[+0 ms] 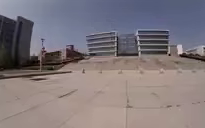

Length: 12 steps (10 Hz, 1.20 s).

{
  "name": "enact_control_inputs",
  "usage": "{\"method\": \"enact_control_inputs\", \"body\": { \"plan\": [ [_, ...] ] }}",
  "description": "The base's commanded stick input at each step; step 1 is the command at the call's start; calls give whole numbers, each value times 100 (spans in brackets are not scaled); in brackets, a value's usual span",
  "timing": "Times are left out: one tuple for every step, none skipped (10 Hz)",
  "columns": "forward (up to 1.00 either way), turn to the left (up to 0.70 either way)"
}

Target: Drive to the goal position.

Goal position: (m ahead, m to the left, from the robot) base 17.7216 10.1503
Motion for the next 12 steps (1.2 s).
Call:
{"method": "enact_control_inputs", "body": {
  "plan": [
    [70, 0],
    [70, 0],
    [70, 0],
    [70, 0],
    [70, 0],
    [70, 0],
    [70, 0],
    [70, 0],
    [70, 0],
    [70, -9],
    [70, -15],
    [70, 0]
  ]
}}
